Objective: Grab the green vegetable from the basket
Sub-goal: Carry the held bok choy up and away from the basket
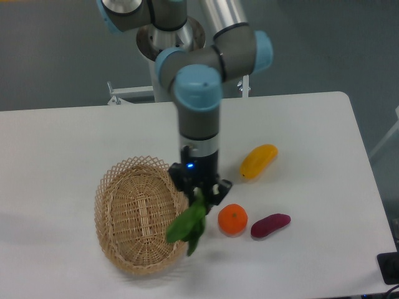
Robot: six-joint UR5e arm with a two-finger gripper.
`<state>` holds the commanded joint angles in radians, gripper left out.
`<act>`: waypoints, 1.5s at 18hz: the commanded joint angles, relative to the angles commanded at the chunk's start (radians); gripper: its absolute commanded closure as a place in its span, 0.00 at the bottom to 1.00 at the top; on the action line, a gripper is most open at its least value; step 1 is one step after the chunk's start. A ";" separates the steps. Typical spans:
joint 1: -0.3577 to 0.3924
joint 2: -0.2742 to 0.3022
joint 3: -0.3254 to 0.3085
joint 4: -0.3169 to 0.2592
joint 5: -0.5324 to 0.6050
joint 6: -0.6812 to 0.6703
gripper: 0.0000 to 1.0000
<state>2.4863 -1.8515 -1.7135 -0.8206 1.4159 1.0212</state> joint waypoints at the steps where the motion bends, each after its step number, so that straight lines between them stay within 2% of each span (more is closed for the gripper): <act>1: 0.029 0.003 0.000 -0.014 -0.002 0.043 0.56; 6: 0.137 0.014 -0.002 -0.044 0.000 0.229 0.56; 10: 0.195 0.014 -0.003 -0.055 0.002 0.359 0.56; 14: 0.224 0.015 -0.002 -0.055 0.005 0.379 0.56; 27: 0.218 0.015 0.002 -0.052 0.006 0.381 0.56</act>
<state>2.7044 -1.8362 -1.7119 -0.8729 1.4220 1.4021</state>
